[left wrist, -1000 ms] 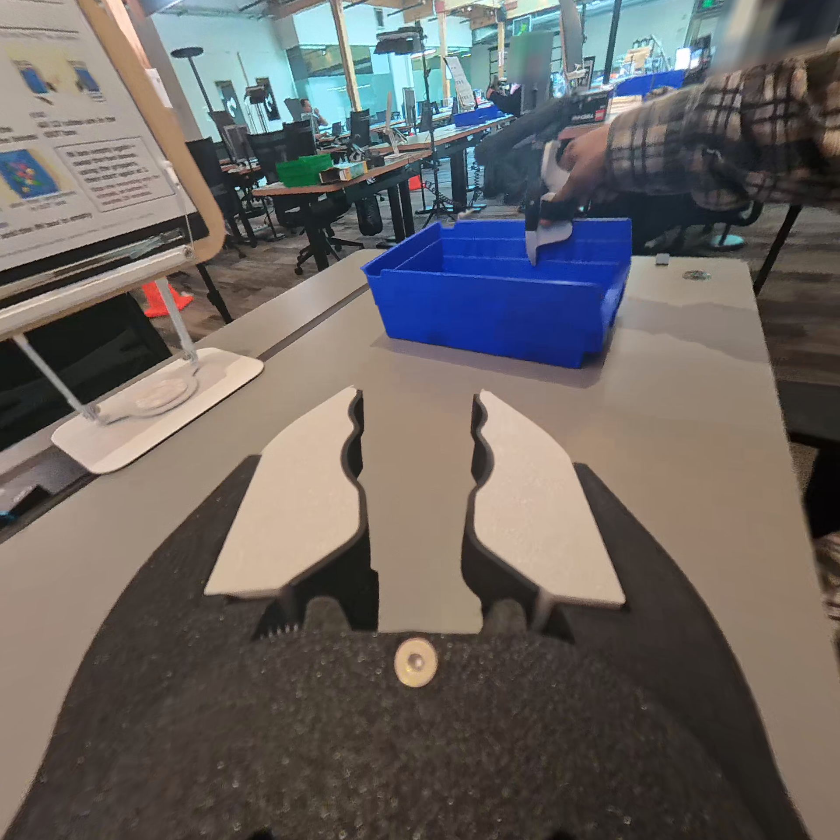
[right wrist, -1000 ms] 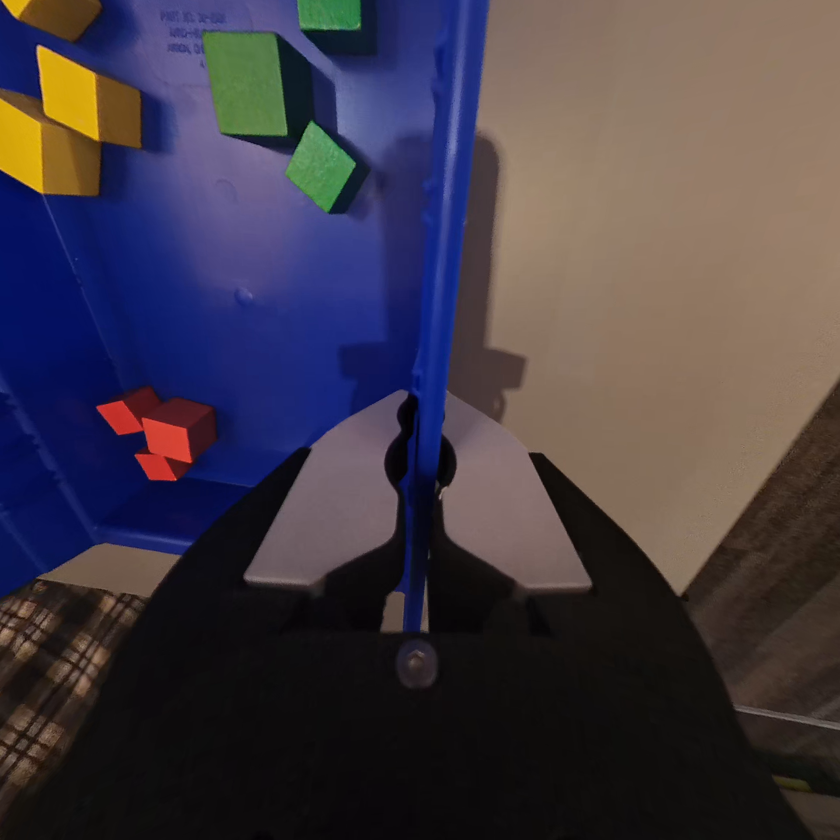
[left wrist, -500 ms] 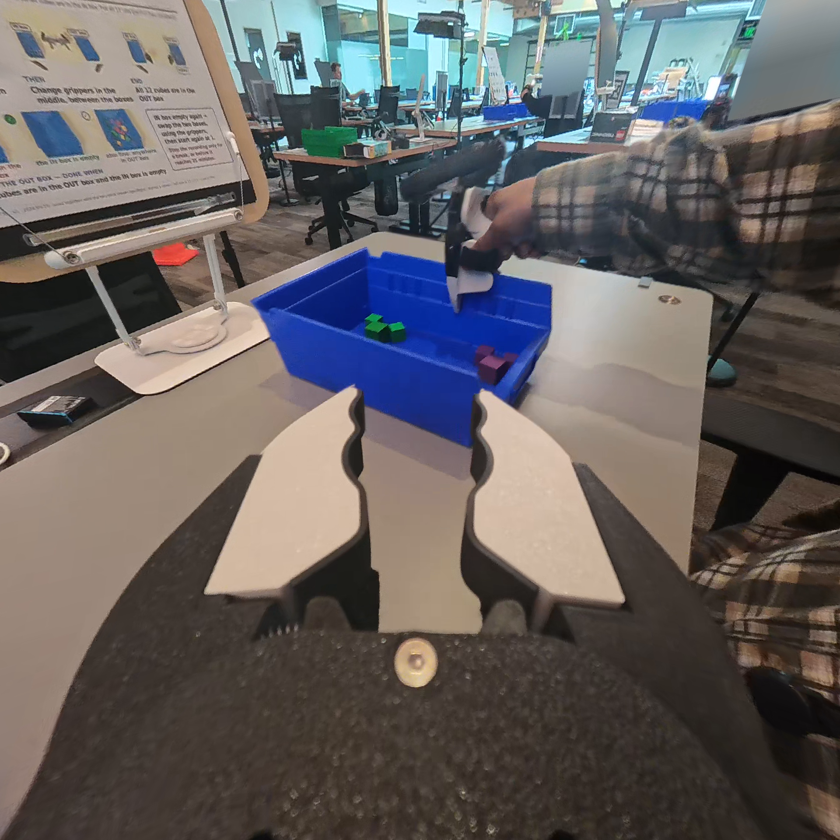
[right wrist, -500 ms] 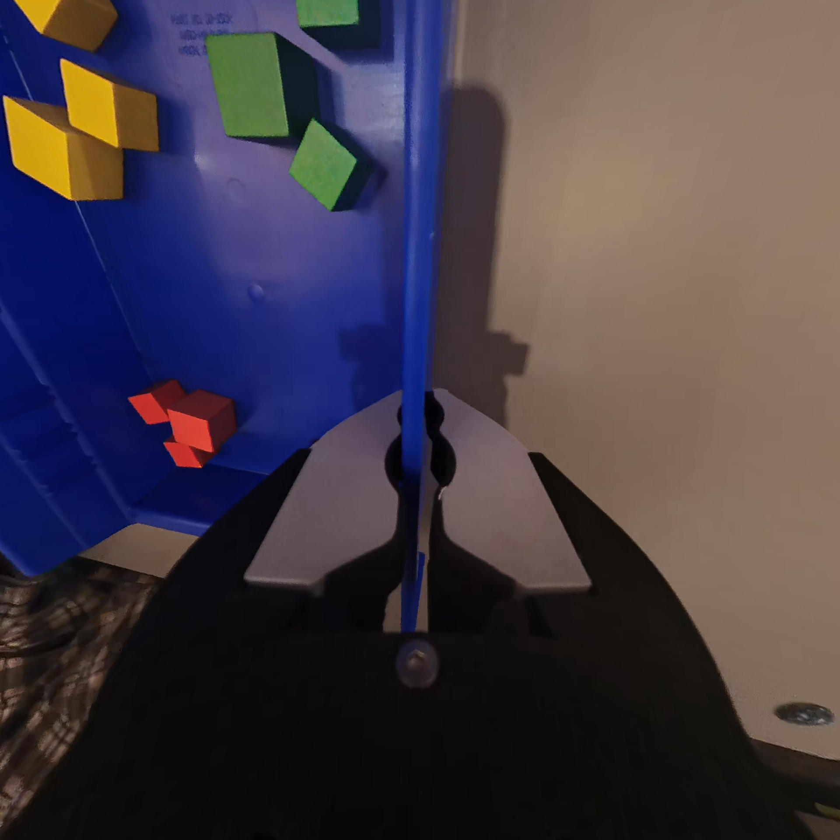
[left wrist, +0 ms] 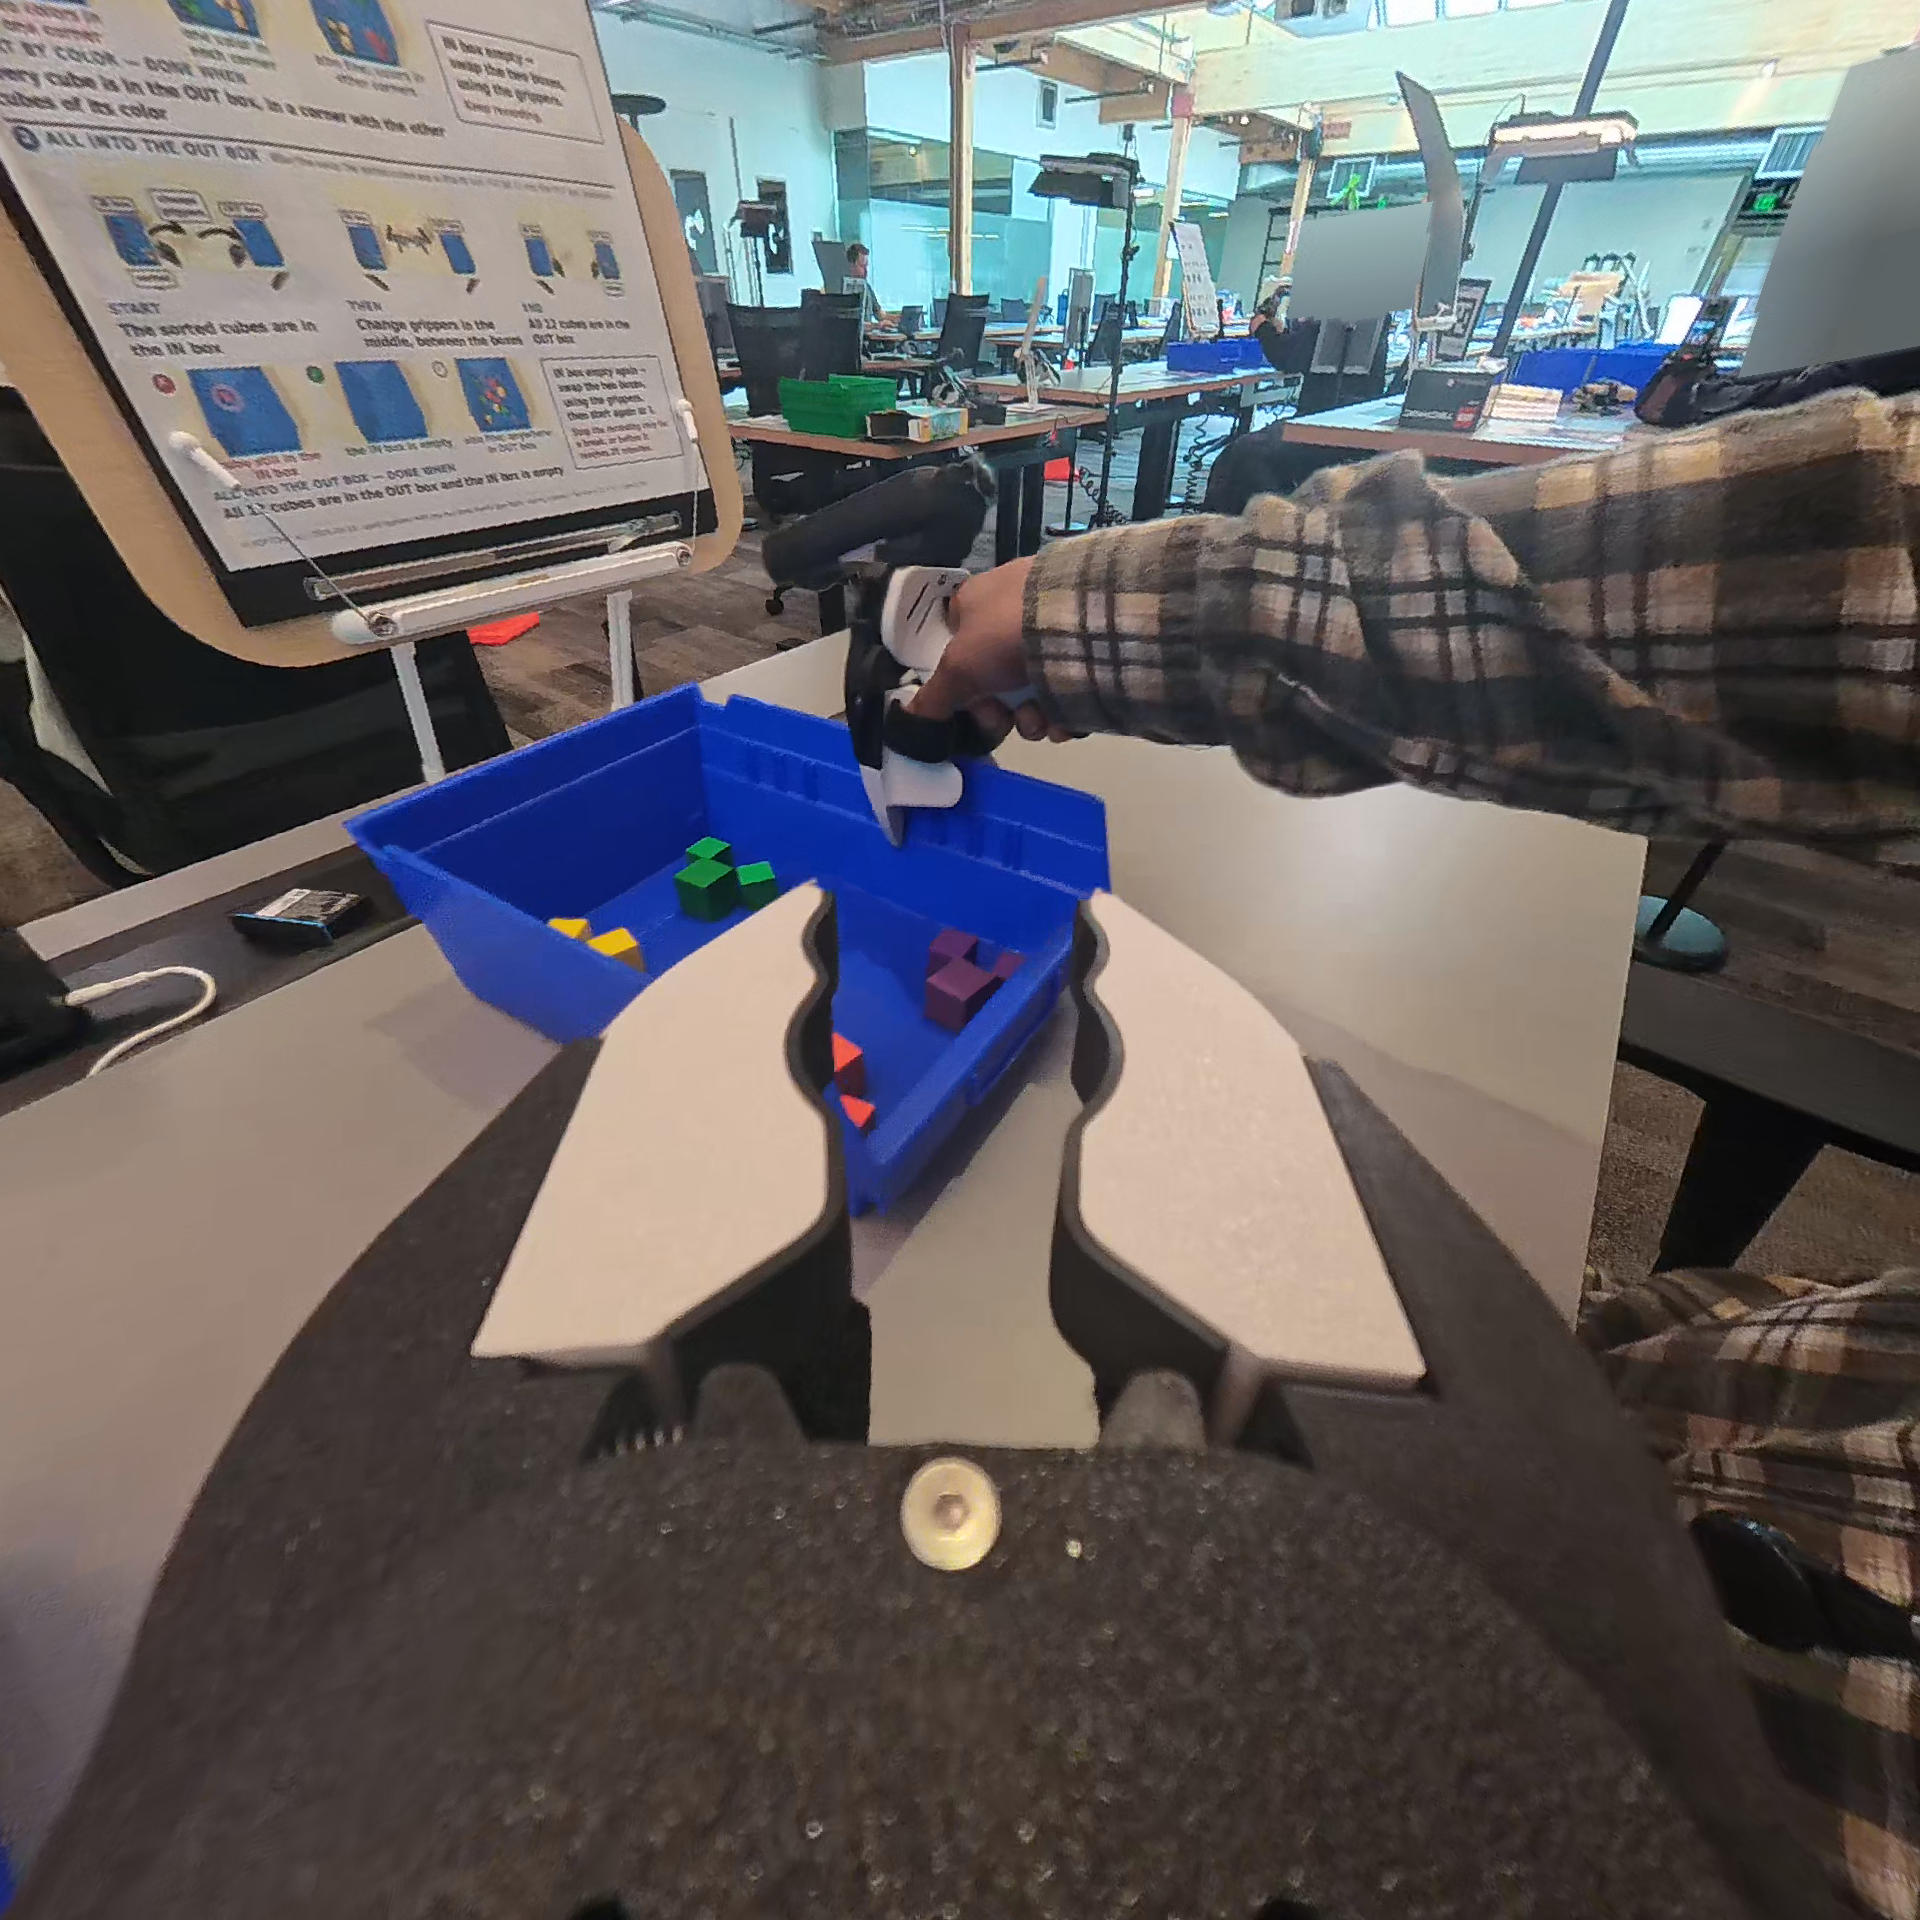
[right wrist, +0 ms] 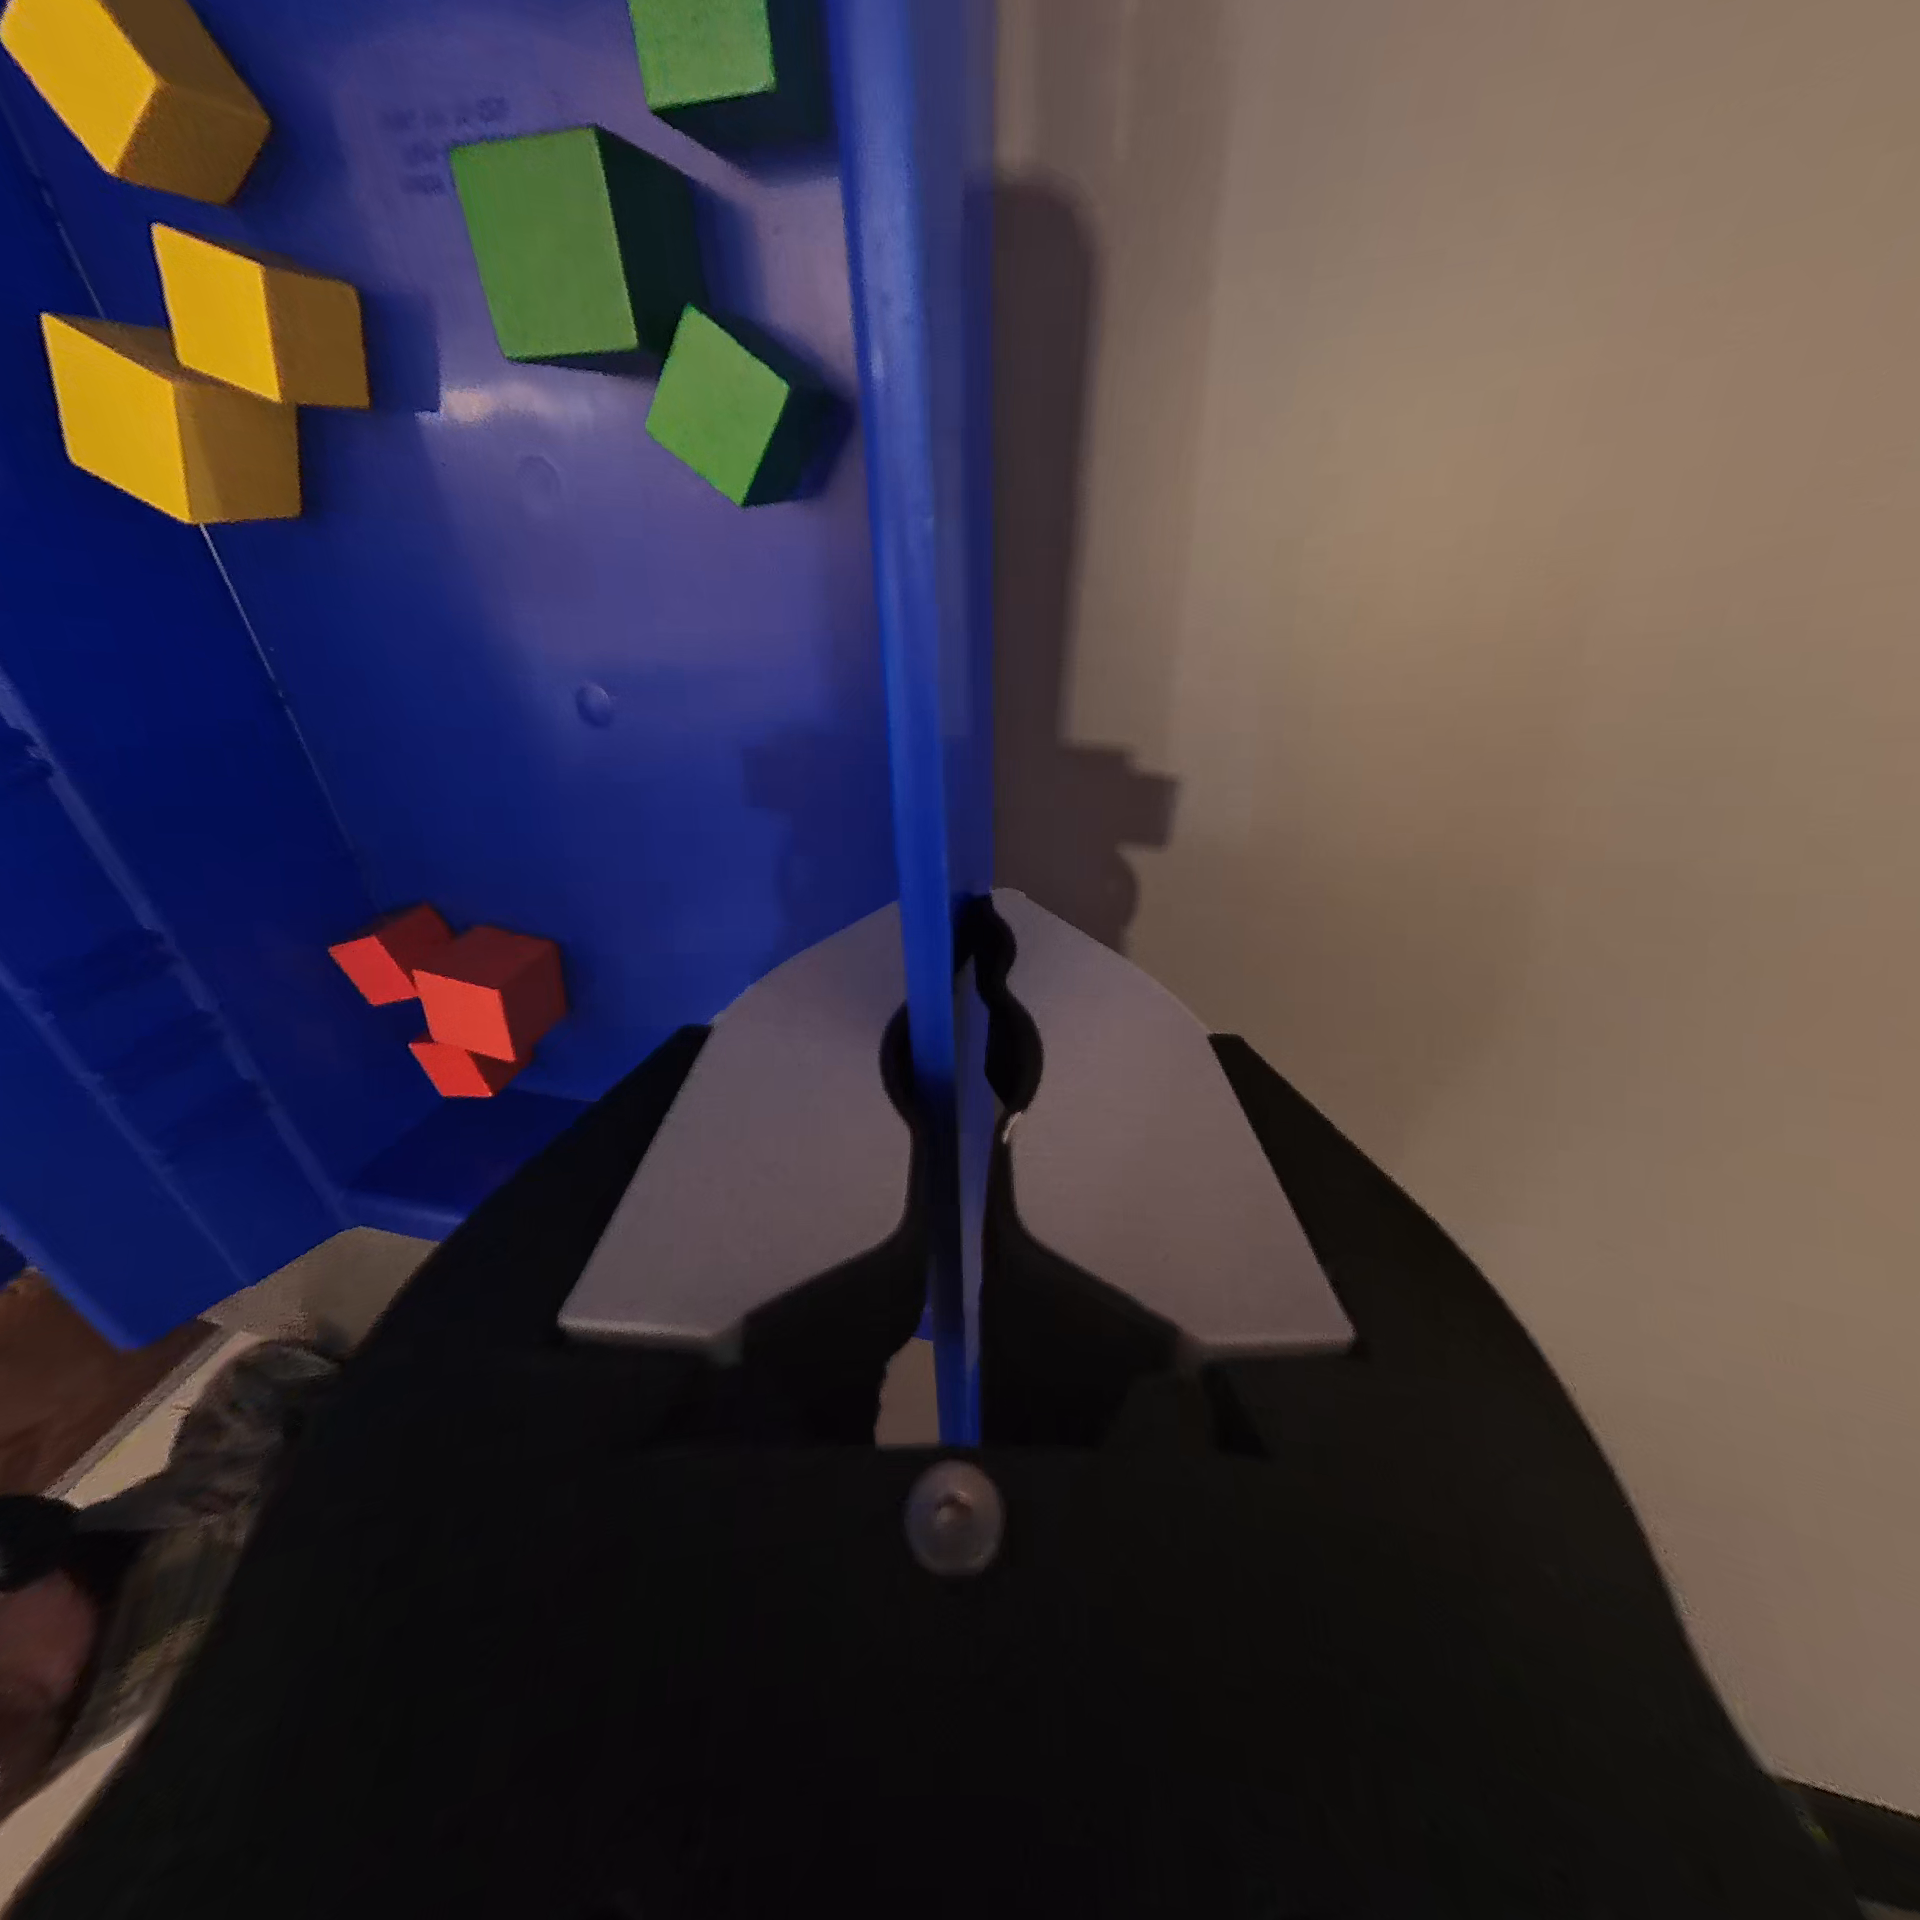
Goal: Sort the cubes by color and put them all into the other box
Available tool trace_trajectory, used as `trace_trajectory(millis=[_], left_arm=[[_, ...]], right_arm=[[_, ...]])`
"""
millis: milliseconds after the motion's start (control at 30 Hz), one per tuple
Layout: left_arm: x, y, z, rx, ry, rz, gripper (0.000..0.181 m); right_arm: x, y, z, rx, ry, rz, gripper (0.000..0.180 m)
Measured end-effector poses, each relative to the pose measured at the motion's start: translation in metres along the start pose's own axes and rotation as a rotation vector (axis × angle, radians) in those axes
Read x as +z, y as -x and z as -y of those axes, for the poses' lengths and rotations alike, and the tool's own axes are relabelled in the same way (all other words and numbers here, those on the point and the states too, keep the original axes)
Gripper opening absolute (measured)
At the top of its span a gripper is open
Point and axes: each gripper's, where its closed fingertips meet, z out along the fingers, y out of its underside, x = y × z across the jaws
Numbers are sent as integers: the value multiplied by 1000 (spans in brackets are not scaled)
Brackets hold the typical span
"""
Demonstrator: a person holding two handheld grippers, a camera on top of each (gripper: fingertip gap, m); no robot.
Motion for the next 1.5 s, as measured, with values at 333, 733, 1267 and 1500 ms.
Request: trace_trajectory(millis=[333, 733, 1267, 1500], left_arm=[[-5, 8, -3, -6, 11, 14, 43], [-19, 37, -14, 17, 81, 143, 54], [-98, 145, -86, 127, 835, 552, 64], [-122, 181, -130, -43, 1225, 545, 49]], right_arm=[[16, 72, 22, -4, -13, 14, 5], [-71, 97, -10, -381, -303, 418, 67], [-79, -48, -139, -833, -1053, 429, 60], [-68, -42, -137, -839, -1049, 497, 60]])
